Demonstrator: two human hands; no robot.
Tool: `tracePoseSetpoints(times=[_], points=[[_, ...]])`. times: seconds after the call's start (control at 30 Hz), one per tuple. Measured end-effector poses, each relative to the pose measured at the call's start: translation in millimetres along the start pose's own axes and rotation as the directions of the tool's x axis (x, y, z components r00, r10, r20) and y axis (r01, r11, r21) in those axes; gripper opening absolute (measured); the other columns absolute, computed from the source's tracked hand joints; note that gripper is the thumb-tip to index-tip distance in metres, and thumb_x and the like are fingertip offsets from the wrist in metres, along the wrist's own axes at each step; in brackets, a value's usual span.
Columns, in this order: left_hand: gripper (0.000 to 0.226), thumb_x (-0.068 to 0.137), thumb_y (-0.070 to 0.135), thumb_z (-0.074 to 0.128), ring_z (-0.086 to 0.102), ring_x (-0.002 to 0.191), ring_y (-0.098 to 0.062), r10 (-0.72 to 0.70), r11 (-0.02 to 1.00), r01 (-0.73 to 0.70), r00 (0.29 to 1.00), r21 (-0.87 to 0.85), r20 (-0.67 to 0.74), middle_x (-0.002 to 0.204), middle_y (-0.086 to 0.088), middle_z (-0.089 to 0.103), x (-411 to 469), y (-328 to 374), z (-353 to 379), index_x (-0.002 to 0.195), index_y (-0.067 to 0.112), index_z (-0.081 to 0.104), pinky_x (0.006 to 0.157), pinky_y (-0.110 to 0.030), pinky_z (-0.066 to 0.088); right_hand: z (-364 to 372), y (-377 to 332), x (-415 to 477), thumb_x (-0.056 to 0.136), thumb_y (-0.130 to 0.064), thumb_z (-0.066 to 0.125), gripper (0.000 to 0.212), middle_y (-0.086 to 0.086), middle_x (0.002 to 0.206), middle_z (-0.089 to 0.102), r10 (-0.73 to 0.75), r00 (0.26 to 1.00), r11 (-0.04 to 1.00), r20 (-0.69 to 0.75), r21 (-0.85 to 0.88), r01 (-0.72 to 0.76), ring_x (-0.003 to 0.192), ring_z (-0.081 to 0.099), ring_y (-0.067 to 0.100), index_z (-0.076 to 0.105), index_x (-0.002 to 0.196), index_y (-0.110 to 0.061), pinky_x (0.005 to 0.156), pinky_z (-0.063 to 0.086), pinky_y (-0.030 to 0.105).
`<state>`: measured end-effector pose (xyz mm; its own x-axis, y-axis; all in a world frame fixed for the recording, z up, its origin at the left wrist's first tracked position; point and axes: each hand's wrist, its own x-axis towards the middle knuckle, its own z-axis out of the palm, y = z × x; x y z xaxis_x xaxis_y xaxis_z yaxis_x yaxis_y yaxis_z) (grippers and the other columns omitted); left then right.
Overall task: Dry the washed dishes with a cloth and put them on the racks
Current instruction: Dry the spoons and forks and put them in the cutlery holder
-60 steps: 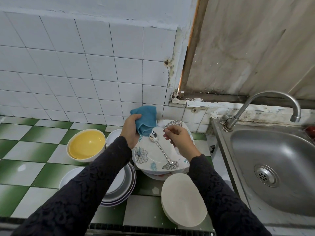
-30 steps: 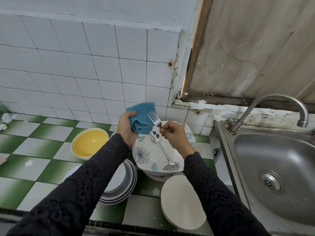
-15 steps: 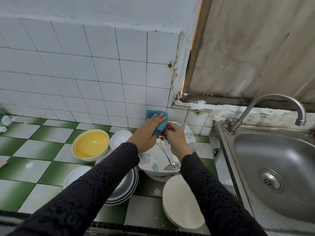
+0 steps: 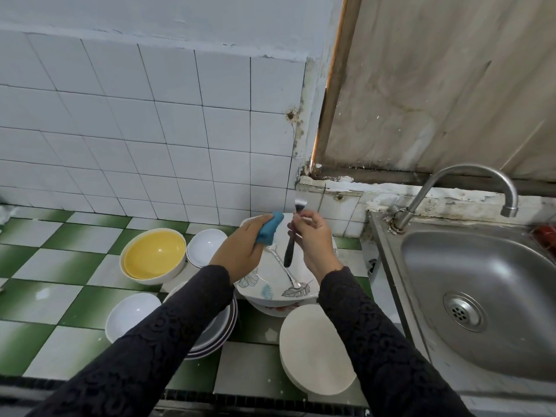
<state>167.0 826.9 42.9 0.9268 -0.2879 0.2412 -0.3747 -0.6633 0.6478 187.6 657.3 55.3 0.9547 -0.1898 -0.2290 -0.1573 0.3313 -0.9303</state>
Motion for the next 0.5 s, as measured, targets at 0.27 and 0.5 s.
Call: tracePoseSetpoints(times=[0.27, 0.5], points=[[0.032, 0.099, 0.014, 0.045, 0.057, 0.102, -0.017, -0.130, 0.988, 0.129, 0.991, -0.084, -0.010, 0.119, -0.006, 0.059, 9, 8, 5, 0.130, 0.018, 0.052, 0.078, -0.022, 0.049, -21, -16, -22, 0.099, -0.015, 0.061, 0.005, 0.005, 0.098, 0.066, -0.236, 0.971, 0.865, 0.047, -0.444, 0.232, 0.091, 0.061, 0.018, 0.066, 0.101, -0.016, 0.077, 0.049, 0.025], [0.033, 0.099, 0.014, 0.045, 0.059, 0.095, -0.018, 0.021, 0.995, -0.023, 1.000, -0.092, -0.021, 0.110, 0.002, 0.060, 27, 64, 6, 0.131, 0.022, 0.048, 0.083, -0.038, 0.056, -44, -54, -55, 0.096, -0.011, 0.066, 0.024, -0.008, 0.071, 0.057, -0.453, 0.891, 0.689, 0.014, -0.629, 0.360, 0.062, 0.050, -0.005, 0.057, 0.077, -0.023, 0.062, 0.042, 0.011]])
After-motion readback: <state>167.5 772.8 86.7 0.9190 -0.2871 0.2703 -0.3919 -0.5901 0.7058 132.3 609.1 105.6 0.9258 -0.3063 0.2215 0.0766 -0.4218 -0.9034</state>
